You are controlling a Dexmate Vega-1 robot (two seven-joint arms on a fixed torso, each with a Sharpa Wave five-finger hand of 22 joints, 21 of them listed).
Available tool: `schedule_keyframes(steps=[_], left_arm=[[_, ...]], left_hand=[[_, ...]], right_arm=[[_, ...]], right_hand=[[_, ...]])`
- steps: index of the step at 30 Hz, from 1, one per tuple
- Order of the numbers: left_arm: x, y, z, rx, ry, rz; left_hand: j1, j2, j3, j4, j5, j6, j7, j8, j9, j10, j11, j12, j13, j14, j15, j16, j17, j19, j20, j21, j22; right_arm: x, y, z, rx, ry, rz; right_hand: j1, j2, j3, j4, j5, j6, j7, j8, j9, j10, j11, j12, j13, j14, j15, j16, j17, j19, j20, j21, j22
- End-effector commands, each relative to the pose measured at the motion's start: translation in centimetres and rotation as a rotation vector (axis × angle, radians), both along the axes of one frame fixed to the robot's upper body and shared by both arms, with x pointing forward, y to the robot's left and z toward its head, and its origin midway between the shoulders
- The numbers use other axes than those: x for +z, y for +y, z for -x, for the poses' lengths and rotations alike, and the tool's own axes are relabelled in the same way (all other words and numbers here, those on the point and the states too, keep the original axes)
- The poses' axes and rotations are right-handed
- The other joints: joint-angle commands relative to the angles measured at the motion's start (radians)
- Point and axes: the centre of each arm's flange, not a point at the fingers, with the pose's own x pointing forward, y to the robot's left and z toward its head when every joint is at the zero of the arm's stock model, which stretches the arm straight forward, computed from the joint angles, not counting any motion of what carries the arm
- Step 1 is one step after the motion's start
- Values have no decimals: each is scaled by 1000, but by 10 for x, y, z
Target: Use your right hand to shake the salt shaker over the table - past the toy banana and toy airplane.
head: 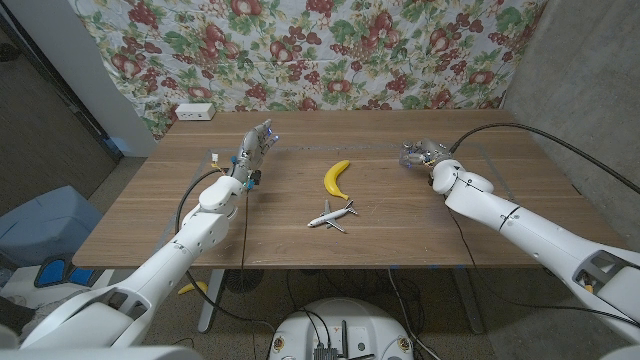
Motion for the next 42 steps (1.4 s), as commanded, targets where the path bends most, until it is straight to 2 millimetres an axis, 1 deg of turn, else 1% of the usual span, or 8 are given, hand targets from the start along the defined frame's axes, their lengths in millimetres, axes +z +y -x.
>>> schedule_keyframes(steps=[1,7,12,19,24,26,30,42], left_arm=[[-1,-2,2,0,0,-2],[-1,-2,4,2,-2,-2],[-1,-2,4,0,-1,-4],[-2,-2,5,0,0,-3],[-3,-2,5,0,0,-3],[-3,-2,5,1,0,-2],[-3,-2,5,2,0,-1],[-3,-2,6,2,-3,-2]], left_hand=[[-9,47,2,-4,2,10,2,4,4,0,-7,2,4,-4,-35,3,2,-2,2,0,4],[-9,48,3,-6,2,11,3,4,4,-1,-6,1,4,-4,-35,3,1,-1,3,0,4],[-10,48,3,-6,2,12,4,4,4,0,-6,2,4,-3,-35,3,2,-1,3,0,4],[-9,49,3,-7,2,11,3,4,4,0,-7,2,4,-2,-34,3,1,0,5,0,4],[-9,50,4,-7,2,11,3,4,4,0,-6,2,4,-2,-35,3,1,2,5,1,4],[-9,50,4,-8,2,11,3,4,4,1,-6,2,4,-2,-34,3,1,2,4,1,4],[-8,52,4,-8,2,12,3,4,4,0,-6,2,4,-2,-33,3,1,2,5,1,4],[-8,53,3,-10,2,11,3,4,4,0,-6,2,4,-2,-34,3,1,2,4,1,4]], right_arm=[[1,-2,4,5,-1,5],[0,-3,5,8,4,6],[0,-3,6,9,5,5],[-1,-4,8,17,-2,-4],[-4,-7,10,44,-33,-43],[-5,-9,12,56,-57,-63],[-7,-13,14,85,-110,-117],[-12,-25,16,239,-199,-306]], right_hand=[[-7,-23,-9,4,-3,-15,1,-7,-1,-15,1,-14,-2,-15,-72,-6,-3,-5,7,-7,0],[-14,-31,-16,5,-5,-30,2,-13,-3,-36,10,-34,-9,-35,-62,-8,-12,-11,12,-11,-1],[-20,-42,-24,4,-4,-91,1,-38,-7,-93,14,-77,-21,-76,-54,-17,-30,-25,22,-20,-1],[-47,-75,-49,10,3,-247,4,-81,-19,-213,41,-166,-54,-192,-16,-33,-83,-83,55,-56,-4],[-151,-108,-105,45,33,-382,36,-80,-34,-343,80,-210,-102,-367,42,-43,-162,-178,106,-138,-8],[-167,-112,-115,50,39,-410,37,-81,-36,-372,86,-211,-112,-401,50,-43,-179,-187,109,-153,-9],[-208,-116,-134,66,47,-432,44,-77,-39,-407,103,-211,-126,-447,63,-44,-201,-215,119,-181,-10],[-320,-110,-175,115,51,-442,33,-71,-43,-451,92,-207,-163,-511,78,-36,-251,-244,127,-234,-11]])
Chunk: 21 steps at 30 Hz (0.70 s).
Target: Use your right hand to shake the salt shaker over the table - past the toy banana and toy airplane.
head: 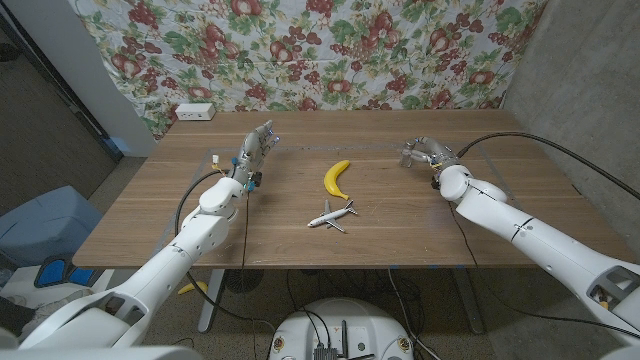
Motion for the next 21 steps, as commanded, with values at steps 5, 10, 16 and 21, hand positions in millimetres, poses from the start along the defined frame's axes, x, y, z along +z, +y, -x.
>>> schedule_keyframes(steps=[5,10,16,21], left_arm=[[0,1,1,2,-4,1],[0,2,1,1,-6,3],[0,2,2,1,-7,3],[0,4,2,1,-6,3]], left_hand=[[-8,54,3,-5,2,6,-3,4,4,0,-6,2,4,-2,-34,3,1,2,5,1,4],[-8,54,2,-6,2,6,-2,4,4,0,-5,2,4,-2,-35,3,1,2,4,1,4],[-9,54,3,-5,2,6,-3,4,4,1,-5,2,4,-2,-34,3,2,2,4,1,4],[-9,55,3,-5,2,5,-3,3,4,1,-5,2,4,-1,-34,4,2,2,4,1,4]], right_arm=[[-7,-20,5,185,-134,-249],[-8,-22,5,234,-155,-298],[-6,-24,7,269,-208,-357],[-2,-25,10,325,-238,-419]], right_hand=[[-62,2,-24,27,5,-23,-25,2,-3,-33,-8,3,-23,-41,1,0,-31,-23,2,-32,3],[-87,6,-31,37,3,-14,-33,7,-4,-29,-12,8,-33,-44,-2,4,-44,-26,4,-43,3],[-111,11,-38,46,-1,-5,-43,10,-6,-22,-13,12,-47,-52,-3,5,-64,-37,-24,-60,2],[-118,13,-39,47,-3,0,-46,11,-7,-10,-14,17,-55,-43,-3,9,-76,-33,-41,-66,2]])
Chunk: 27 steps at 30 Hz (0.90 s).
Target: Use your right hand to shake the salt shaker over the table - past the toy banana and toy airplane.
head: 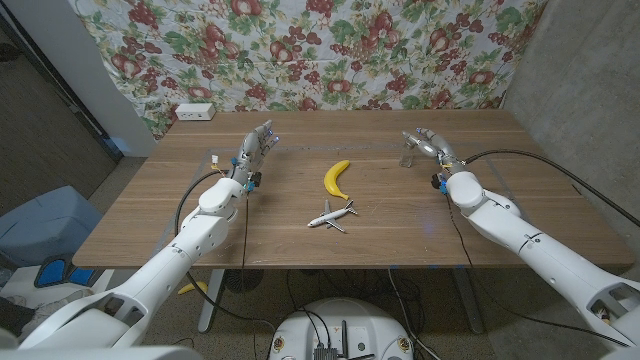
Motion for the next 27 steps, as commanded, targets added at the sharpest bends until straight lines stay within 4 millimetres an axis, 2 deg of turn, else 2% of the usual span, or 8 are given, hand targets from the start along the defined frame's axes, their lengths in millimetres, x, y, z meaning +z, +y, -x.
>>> schedule_keyframes(steps=[1,9,17,20,25,27], left_arm=[[-1,2,1,-1,-2,1],[-3,5,5,-3,-4,1],[-7,9,16,7,-12,4],[-9,11,21,15,-11,4],[-15,14,27,25,3,6],[-17,14,29,29,10,6]], left_hand=[[-9,55,3,-5,2,5,-2,3,4,1,-5,2,4,-2,-34,4,2,2,4,1,4],[-9,55,3,-6,2,6,-2,3,4,0,-6,2,4,-2,-34,3,2,2,4,0,4],[-10,56,3,-5,2,5,-4,3,4,2,-5,3,4,-2,-34,4,2,2,3,0,4],[-10,56,3,-5,2,5,-4,3,4,2,-6,3,4,-1,-35,4,3,2,4,0,4],[-11,57,3,-4,2,6,-3,3,4,2,-4,3,4,-2,-36,4,3,2,4,0,4],[-10,57,4,-5,2,6,-3,3,4,3,-4,3,4,-2,-36,4,3,2,3,0,4]], right_arm=[[4,-8,6,108,-87,-148],[10,-9,14,184,-126,-207],[14,-12,18,274,-160,-275],[15,-14,20,299,-179,-294],[17,-19,24,323,-215,-334],[18,-22,25,332,-230,-358]], right_hand=[[-6,6,0,7,-4,8,-9,8,2,19,-1,9,-3,8,-3,9,-7,1,-9,-7,2],[-10,11,1,6,-5,21,-4,11,1,28,0,11,-14,14,2,11,-24,12,-21,-13,2],[-25,26,2,13,-10,33,-4,13,0,36,3,12,-26,24,5,15,-41,25,-10,-19,2],[-29,30,2,14,-12,39,-3,15,-1,37,3,11,-30,26,4,16,-46,29,-14,-21,2],[-31,37,5,12,-17,51,-1,17,-1,37,3,10,-40,33,0,16,-63,32,-40,-29,2],[-31,39,5,11,-18,58,2,19,-2,37,3,10,-42,37,2,17,-67,33,-41,-31,2]])
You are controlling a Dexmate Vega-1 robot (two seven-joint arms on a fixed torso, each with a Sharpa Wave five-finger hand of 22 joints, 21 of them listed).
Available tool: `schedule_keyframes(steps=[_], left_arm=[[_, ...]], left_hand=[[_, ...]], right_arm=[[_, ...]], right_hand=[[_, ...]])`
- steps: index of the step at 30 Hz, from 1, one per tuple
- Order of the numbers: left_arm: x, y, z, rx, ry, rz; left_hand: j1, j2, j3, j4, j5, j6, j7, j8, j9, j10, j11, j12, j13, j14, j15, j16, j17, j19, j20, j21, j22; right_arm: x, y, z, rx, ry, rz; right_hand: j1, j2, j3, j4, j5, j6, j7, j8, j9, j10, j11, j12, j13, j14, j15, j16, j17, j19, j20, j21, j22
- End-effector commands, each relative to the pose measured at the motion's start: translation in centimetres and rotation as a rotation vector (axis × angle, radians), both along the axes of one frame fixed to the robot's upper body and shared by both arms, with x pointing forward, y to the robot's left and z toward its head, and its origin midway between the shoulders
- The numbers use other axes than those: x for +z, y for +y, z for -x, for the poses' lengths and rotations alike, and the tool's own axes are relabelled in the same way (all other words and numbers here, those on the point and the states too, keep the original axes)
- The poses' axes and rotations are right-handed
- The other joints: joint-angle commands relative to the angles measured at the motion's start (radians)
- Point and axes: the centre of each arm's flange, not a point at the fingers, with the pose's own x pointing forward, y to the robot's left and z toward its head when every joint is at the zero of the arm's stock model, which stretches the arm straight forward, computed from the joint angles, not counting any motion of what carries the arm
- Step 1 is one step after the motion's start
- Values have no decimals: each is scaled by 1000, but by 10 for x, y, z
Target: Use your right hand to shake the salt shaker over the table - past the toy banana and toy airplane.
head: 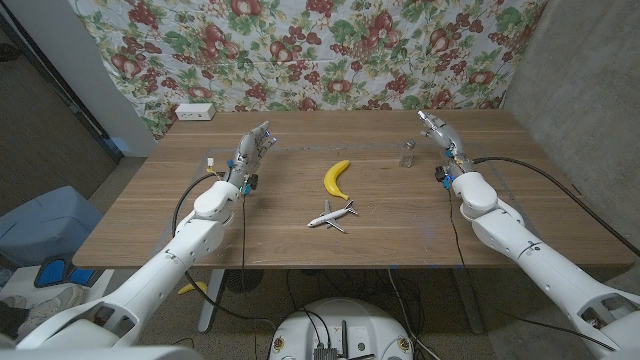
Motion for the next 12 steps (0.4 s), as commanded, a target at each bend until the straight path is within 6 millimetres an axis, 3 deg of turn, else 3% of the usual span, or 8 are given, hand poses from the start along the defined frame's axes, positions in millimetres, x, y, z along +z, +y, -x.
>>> schedule_keyframes(steps=[1,3,12], left_arm=[[-12,6,14,24,25,6],[-14,7,15,26,33,9],[-22,7,22,49,49,14]], left_hand=[[-10,58,4,-4,2,5,-3,3,4,3,-4,3,4,-2,-36,4,3,2,3,0,4],[-11,58,4,-4,2,5,-3,3,4,2,-5,3,4,-2,-36,4,3,2,3,0,4],[-11,59,5,-3,3,6,-2,3,4,2,-5,2,4,-1,-35,4,3,1,3,0,4]], right_arm=[[5,-13,8,78,-84,-113],[6,-17,10,71,-95,-134],[0,-36,12,76,-143,-232]], right_hand=[[2,6,5,2,-5,18,1,12,3,9,-5,3,-4,17,3,5,-8,2,-14,-4,2],[0,10,7,0,-8,25,4,12,3,37,-4,12,-11,20,4,4,-21,5,-15,-10,2],[-1,15,9,-5,-12,34,8,12,2,52,4,14,-23,28,-1,4,-41,16,-19,-18,2]])
